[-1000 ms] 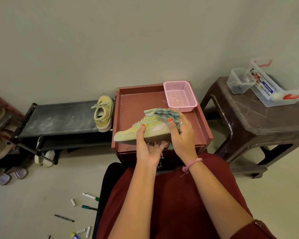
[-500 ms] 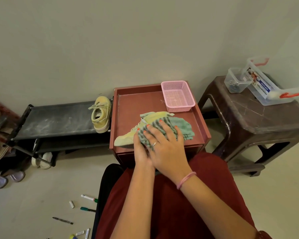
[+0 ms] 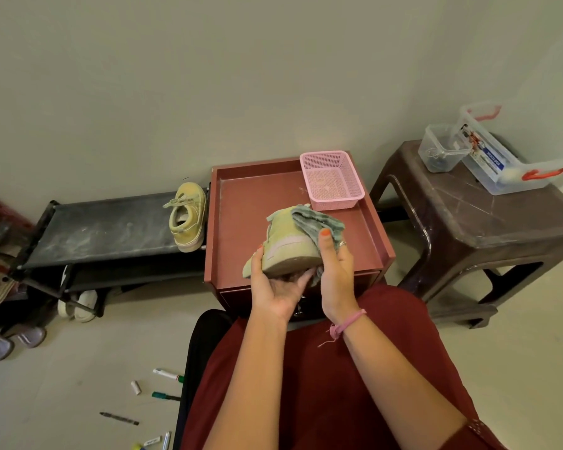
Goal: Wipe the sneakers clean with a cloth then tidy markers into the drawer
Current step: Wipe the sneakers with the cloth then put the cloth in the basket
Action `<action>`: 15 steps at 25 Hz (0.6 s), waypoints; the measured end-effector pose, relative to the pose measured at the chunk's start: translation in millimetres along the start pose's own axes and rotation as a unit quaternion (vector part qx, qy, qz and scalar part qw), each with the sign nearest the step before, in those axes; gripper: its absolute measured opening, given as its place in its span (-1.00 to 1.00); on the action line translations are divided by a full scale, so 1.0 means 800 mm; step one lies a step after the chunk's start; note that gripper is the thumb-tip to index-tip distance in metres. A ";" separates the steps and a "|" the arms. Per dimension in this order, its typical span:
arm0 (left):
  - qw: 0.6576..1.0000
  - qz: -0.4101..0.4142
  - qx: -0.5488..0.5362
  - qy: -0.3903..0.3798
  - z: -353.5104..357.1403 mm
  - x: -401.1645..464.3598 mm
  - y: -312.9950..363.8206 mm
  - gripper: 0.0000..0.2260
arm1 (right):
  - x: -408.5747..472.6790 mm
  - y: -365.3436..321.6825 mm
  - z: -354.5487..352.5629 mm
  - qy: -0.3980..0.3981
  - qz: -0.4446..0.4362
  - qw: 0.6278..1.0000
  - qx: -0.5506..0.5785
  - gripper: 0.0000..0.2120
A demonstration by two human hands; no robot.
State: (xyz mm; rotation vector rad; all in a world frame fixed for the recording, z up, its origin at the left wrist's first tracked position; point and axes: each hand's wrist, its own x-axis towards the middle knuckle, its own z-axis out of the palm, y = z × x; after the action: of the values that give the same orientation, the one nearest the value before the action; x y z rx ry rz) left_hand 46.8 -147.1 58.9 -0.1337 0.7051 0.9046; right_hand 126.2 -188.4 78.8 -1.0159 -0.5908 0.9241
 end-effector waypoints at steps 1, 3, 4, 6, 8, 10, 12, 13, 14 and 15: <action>1.000 -0.016 0.009 -0.003 -0.004 0.004 0.002 -0.51 | 0.002 -0.002 0.002 0.004 0.030 0.999 0.025 -0.70; 0.998 -0.048 0.016 -0.021 -0.008 0.010 0.004 -0.49 | 0.002 -0.004 0.008 -0.020 0.027 0.999 -0.003 -0.71; 0.998 -0.060 0.015 -0.034 -0.007 0.011 0.004 -0.48 | 0.001 -0.001 0.010 -0.043 -0.011 0.997 -0.070 -0.72; 0.995 -0.059 0.008 -0.074 -0.004 0.011 0.002 -0.48 | 0.000 0.007 0.009 -0.085 -0.111 0.954 -0.264 -0.69; 0.995 -0.034 -0.006 -0.098 -0.005 0.013 0.001 -0.50 | 0.000 0.010 0.008 -0.119 -0.160 0.897 -0.394 -0.61; 0.996 -0.016 -0.009 -0.088 -0.013 0.015 0.003 -0.49 | 0.000 0.012 0.005 -0.162 -0.160 0.863 -0.451 -0.57; 0.998 -0.012 -0.013 -0.061 -0.022 0.016 0.006 -0.54 | 0.000 0.020 -0.002 -0.192 -0.141 0.850 -0.469 -0.58; 0.998 -0.014 -0.010 -0.052 -0.024 0.013 0.007 -0.58 | 0.002 0.023 -0.004 -0.197 -0.125 0.856 -0.461 -0.58; 0.999 -0.018 -0.004 -0.044 -0.024 0.010 0.010 -0.60 | 0.006 0.026 -0.004 -0.196 -0.110 0.868 -0.443 -0.59; 0.999 -0.024 -0.001 -0.036 -0.022 0.007 0.012 -0.62 | 0.011 0.026 -0.001 -0.192 -0.096 0.885 -0.414 -0.61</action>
State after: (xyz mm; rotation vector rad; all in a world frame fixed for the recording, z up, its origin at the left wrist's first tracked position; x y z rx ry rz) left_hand 33.1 -144.0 43.4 -0.1189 0.6315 0.8606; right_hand 123.8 -176.9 59.4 -1.5001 -1.4784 0.6910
